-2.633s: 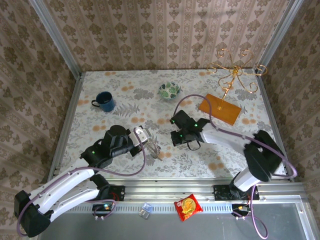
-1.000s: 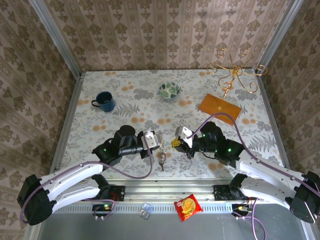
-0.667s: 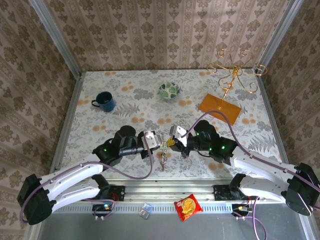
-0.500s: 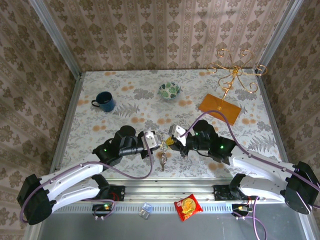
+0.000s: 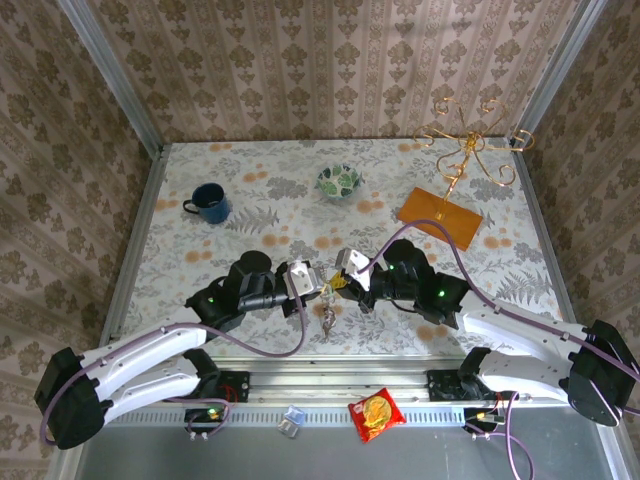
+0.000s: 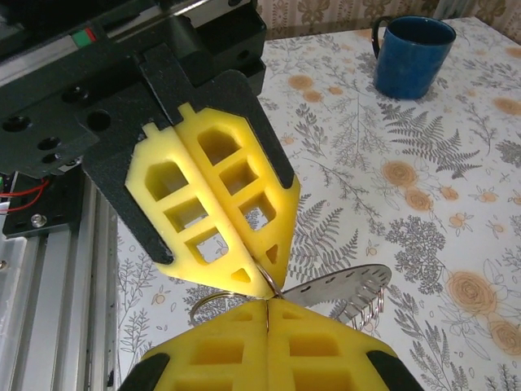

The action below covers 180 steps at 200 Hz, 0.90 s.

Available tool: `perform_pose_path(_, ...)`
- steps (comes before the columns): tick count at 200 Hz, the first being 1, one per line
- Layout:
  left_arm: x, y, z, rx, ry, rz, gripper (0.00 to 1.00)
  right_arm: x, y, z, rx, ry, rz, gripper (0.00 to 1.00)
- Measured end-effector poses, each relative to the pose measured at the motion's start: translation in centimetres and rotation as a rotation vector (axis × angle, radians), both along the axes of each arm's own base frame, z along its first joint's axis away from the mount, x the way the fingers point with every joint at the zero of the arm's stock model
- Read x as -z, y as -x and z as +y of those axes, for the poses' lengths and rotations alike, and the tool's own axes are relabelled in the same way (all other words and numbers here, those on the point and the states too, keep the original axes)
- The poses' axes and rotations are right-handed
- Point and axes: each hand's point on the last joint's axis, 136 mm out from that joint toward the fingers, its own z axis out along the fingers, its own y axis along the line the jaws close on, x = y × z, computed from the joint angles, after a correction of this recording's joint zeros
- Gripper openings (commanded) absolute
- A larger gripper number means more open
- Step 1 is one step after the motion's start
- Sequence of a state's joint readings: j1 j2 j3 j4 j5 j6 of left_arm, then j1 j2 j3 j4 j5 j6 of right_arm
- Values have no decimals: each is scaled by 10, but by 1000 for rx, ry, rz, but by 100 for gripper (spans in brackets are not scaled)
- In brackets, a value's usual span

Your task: Put the keys on the keyring

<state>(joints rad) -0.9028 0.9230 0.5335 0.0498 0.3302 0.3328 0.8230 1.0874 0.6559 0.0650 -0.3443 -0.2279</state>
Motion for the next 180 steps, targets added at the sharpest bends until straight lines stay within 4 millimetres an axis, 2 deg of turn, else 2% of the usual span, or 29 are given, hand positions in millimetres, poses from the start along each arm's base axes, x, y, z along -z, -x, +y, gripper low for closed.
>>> perform_pose_path(130,-2,-5,-1,-31,32,-8,0,-2,-13,-3,120,-33,67,0)
perform_pose_path(180,7,-6,1,-44,19,-8,0,-12,-23,-1,177,-100,99,0)
